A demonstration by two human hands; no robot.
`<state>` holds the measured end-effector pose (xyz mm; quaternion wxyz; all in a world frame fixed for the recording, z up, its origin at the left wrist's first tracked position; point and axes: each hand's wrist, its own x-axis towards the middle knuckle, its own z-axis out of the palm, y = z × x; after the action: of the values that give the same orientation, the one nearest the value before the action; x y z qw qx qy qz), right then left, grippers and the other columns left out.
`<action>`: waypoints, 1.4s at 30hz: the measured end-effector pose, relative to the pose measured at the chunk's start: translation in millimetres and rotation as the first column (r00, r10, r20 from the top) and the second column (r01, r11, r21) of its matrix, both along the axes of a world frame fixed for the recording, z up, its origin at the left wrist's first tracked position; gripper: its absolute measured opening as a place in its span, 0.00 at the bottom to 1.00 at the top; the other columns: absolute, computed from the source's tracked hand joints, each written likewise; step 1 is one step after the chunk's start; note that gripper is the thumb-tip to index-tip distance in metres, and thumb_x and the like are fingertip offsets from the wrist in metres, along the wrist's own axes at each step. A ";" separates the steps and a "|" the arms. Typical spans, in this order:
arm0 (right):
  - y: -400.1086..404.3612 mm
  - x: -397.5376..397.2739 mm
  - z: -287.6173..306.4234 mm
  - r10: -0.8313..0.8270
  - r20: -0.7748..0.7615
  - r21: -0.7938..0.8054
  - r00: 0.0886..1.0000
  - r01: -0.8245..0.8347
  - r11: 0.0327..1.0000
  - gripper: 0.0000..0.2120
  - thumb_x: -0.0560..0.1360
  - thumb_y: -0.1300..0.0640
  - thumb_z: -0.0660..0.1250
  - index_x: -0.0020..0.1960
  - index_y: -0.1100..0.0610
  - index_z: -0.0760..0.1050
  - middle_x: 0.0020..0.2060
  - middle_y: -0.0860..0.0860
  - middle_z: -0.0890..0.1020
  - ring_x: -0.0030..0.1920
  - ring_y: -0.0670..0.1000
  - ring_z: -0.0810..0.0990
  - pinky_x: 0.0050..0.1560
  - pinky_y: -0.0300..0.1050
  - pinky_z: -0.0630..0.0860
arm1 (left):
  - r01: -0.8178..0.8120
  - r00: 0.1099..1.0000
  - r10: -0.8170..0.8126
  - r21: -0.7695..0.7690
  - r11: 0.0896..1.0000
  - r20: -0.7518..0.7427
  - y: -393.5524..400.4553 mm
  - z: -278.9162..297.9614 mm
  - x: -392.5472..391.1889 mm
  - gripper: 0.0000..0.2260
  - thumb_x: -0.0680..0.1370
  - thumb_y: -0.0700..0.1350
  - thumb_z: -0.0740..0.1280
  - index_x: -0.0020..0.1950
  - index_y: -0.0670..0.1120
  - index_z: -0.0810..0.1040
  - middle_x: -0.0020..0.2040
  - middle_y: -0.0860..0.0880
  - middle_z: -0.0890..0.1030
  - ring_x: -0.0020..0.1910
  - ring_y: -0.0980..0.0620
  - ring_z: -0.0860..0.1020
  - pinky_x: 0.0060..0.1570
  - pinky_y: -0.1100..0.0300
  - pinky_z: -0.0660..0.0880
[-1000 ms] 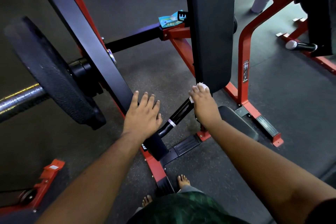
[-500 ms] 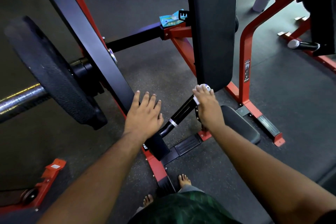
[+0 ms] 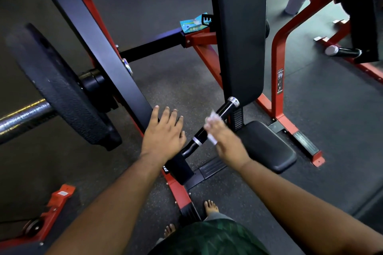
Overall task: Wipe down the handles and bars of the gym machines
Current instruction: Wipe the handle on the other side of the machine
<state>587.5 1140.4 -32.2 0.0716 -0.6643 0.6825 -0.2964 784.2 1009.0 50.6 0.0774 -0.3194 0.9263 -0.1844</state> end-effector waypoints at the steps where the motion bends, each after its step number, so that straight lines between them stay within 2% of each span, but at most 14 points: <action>1: -9.9 -14.2 6.6 -0.151 0.025 -0.017 0.988 0.151 0.988 0.29 0.76 0.74 0.62 0.76 0.59 0.69 0.77 0.50 0.64 0.80 0.53 0.58 0.80 0.40 0.51 | 0.000 1.000 0.000 0.001 1.000 0.001 -0.2 0.8 -0.4 0.27 0.83 0.58 0.51 0.79 0.48 0.69 0.78 0.45 0.69 0.78 0.42 0.64 0.78 0.37 0.48; 3: -25.2 -34.8 12.1 -0.289 0.000 0.016 0.957 0.289 0.957 0.29 0.76 0.74 0.61 0.76 0.60 0.69 0.77 0.54 0.66 0.80 0.53 0.56 0.81 0.50 0.50 | 0.004 1.000 -0.004 -0.003 1.000 0.000 -0.1 0.2 0.3 0.27 0.83 0.57 0.51 0.79 0.48 0.69 0.78 0.45 0.69 0.78 0.42 0.64 0.78 0.37 0.47; 7: -13.0 -18.2 -11.8 -0.220 -0.018 0.045 0.975 0.221 0.974 0.33 0.74 0.75 0.63 0.76 0.58 0.69 0.79 0.52 0.63 0.81 0.48 0.50 0.80 0.51 0.58 | 0.004 1.000 -0.004 -0.001 1.000 -0.004 0.7 0.2 2.1 0.27 0.83 0.57 0.52 0.78 0.48 0.70 0.78 0.45 0.70 0.78 0.41 0.64 0.78 0.37 0.48; 10: 9.3 18.8 -30.2 -0.055 0.036 0.070 0.998 0.053 0.996 0.35 0.72 0.77 0.62 0.77 0.57 0.68 0.79 0.50 0.62 0.81 0.49 0.53 0.79 0.42 0.55 | 0.006 1.000 -0.006 -0.002 1.000 -0.016 0.3 -0.8 1.5 0.27 0.83 0.58 0.53 0.77 0.48 0.71 0.77 0.44 0.71 0.77 0.41 0.65 0.77 0.36 0.49; 14: 21.4 34.7 -11.3 0.235 0.046 0.119 0.971 -0.239 0.964 0.30 0.75 0.70 0.57 0.77 0.58 0.69 0.77 0.52 0.67 0.80 0.48 0.60 0.77 0.47 0.63 | 0.005 1.000 -0.005 -0.003 1.000 -0.017 -1.0 -1.6 0.1 0.27 0.82 0.58 0.53 0.77 0.48 0.71 0.77 0.44 0.71 0.77 0.41 0.65 0.77 0.36 0.49; 17: -8.9 -0.8 27.7 -0.086 0.082 0.020 0.993 0.085 0.996 0.29 0.76 0.73 0.62 0.75 0.56 0.70 0.74 0.52 0.72 0.74 0.50 0.69 0.75 0.40 0.62 | 0.012 1.000 -0.012 -0.003 1.000 -0.025 -2.0 -1.8 0.5 0.26 0.82 0.57 0.54 0.76 0.48 0.73 0.76 0.44 0.73 0.76 0.41 0.67 0.77 0.36 0.51; 19: -39.5 -37.7 45.2 -0.296 -0.020 -0.006 0.955 0.296 0.955 0.22 0.80 0.69 0.61 0.73 0.58 0.73 0.72 0.53 0.74 0.74 0.56 0.70 0.76 0.48 0.64 | 0.019 0.999 -0.019 -0.007 1.000 -0.045 -1.7 -2.7 2.2 0.25 0.82 0.56 0.56 0.74 0.47 0.76 0.74 0.44 0.75 0.74 0.41 0.69 0.77 0.36 0.53; 21: -61.7 -62.1 46.3 -0.333 -0.261 0.130 0.906 0.375 0.918 0.17 0.81 0.64 0.59 0.66 0.57 0.78 0.68 0.56 0.77 0.73 0.59 0.70 0.73 0.59 0.62 | 0.021 0.998 -0.022 -0.011 1.000 -0.055 -1.4 -3.2 3.2 0.25 0.82 0.56 0.56 0.73 0.47 0.77 0.74 0.44 0.75 0.74 0.41 0.70 0.77 0.36 0.53; 24: -69.2 -52.3 33.9 -0.213 -0.484 0.213 0.849 0.351 0.912 0.13 0.77 0.63 0.61 0.56 0.53 0.81 0.59 0.54 0.81 0.71 0.57 0.70 0.72 0.60 0.61 | 0.019 0.999 -0.019 -0.006 1.000 -0.039 -0.6 -1.4 2.5 0.25 0.82 0.56 0.55 0.75 0.47 0.75 0.75 0.44 0.74 0.75 0.41 0.68 0.77 0.36 0.52; 30: -39.3 39.0 -8.0 0.052 -0.399 0.190 0.916 0.027 0.981 0.19 0.71 0.65 0.71 0.62 0.59 0.81 0.62 0.58 0.82 0.68 0.58 0.77 0.77 0.59 0.62 | 0.016 0.999 -0.016 0.001 1.000 -0.045 -0.9 -4.1 2.5 0.26 0.82 0.57 0.54 0.75 0.47 0.74 0.75 0.43 0.73 0.75 0.40 0.67 0.77 0.36 0.52; 32: -20.7 52.4 -14.1 0.098 -0.254 0.149 0.962 -0.061 0.987 0.22 0.69 0.68 0.73 0.63 0.61 0.80 0.62 0.58 0.82 0.67 0.59 0.78 0.74 0.60 0.63 | 0.013 0.999 -0.013 -0.001 1.000 -0.044 -0.9 -3.9 2.7 0.26 0.82 0.57 0.53 0.76 0.47 0.73 0.75 0.43 0.73 0.76 0.41 0.67 0.77 0.36 0.52; 34: -4.1 48.4 -8.2 0.155 -0.064 0.108 0.986 -0.148 0.983 0.23 0.73 0.69 0.66 0.67 0.61 0.78 0.66 0.57 0.80 0.71 0.56 0.75 0.76 0.58 0.64 | 0.010 0.999 -0.010 0.005 1.000 -0.042 -0.6 -3.1 1.5 0.26 0.83 0.57 0.53 0.76 0.47 0.73 0.76 0.44 0.72 0.76 0.41 0.66 0.77 0.36 0.51; 37: 2.1 13.3 12.9 0.036 -0.012 0.008 0.999 -0.036 0.999 0.24 0.76 0.68 0.57 0.70 0.60 0.76 0.68 0.55 0.79 0.72 0.51 0.73 0.79 0.51 0.61 | 0.014 0.999 -0.014 -0.002 1.000 -0.042 -2.2 -3.9 1.1 0.26 0.83 0.57 0.53 0.76 0.47 0.73 0.76 0.44 0.73 0.76 0.41 0.67 0.77 0.36 0.51; 42: -26.4 -50.5 13.1 -0.299 -0.140 0.046 0.944 0.308 0.950 0.24 0.79 0.67 0.57 0.73 0.60 0.72 0.76 0.58 0.69 0.79 0.58 0.60 0.79 0.61 0.56 | 0.013 0.999 -0.012 0.003 1.000 -0.034 -2.0 -2.7 1.9 0.26 0.83 0.57 0.52 0.77 0.47 0.72 0.76 0.44 0.72 0.77 0.42 0.66 0.77 0.36 0.51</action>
<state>537.0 1114.0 -19.1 0.0020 -0.5664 0.7895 -0.2365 786.1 1007.0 47.9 0.0610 -0.3166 0.9297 -0.1781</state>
